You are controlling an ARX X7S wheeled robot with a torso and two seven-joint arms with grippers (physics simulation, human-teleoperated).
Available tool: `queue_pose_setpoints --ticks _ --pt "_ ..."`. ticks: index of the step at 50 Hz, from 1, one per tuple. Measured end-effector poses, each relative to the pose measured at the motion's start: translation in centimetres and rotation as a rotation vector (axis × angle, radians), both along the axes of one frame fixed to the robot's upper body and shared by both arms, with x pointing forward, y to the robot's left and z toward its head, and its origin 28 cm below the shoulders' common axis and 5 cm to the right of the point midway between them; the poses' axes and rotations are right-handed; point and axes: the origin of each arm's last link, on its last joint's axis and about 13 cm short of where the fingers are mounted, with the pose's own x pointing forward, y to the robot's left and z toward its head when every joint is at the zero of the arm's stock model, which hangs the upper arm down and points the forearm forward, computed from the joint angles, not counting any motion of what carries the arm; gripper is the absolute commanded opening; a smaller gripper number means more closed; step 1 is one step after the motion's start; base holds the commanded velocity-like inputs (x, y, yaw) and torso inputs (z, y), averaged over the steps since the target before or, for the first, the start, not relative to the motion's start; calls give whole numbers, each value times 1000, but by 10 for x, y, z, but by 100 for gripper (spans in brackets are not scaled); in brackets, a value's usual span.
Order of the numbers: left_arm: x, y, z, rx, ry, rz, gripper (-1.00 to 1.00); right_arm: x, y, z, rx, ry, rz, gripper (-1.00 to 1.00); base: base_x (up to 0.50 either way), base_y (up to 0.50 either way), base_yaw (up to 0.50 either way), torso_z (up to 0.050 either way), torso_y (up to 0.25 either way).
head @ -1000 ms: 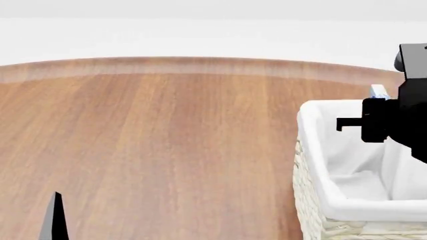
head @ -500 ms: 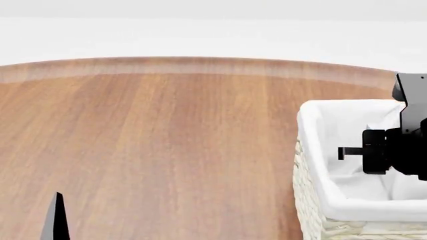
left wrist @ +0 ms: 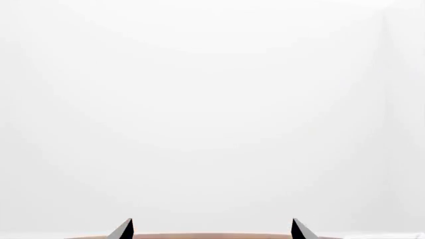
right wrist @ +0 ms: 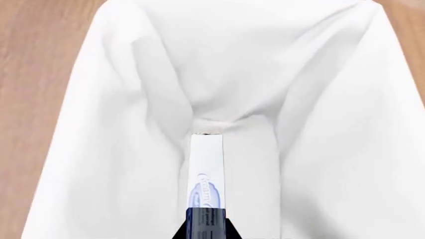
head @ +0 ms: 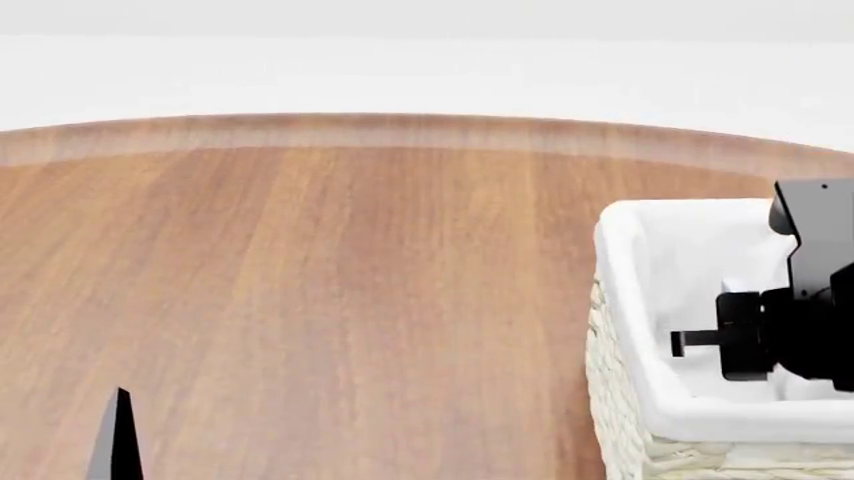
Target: Pick up the cream cheese box, and put it in the basket.
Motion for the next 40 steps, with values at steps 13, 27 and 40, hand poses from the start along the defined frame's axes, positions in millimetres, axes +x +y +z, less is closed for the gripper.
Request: queue_pose_setpoints --ticks 13,27,40 --pt "0 0 0 2 0 0 100 -1 -2 -5 -3 -6 11 100 0 0 0 1 0" --pt "-1 -1 2 3 -1 -1 100 0 -4 -3 -6 -27 10 100 0 0 0 0 0" --pt "-1 -1 3 2 -1 -2 100 1 -4 5 -14 -56 15 100 0 0 0 0 0"
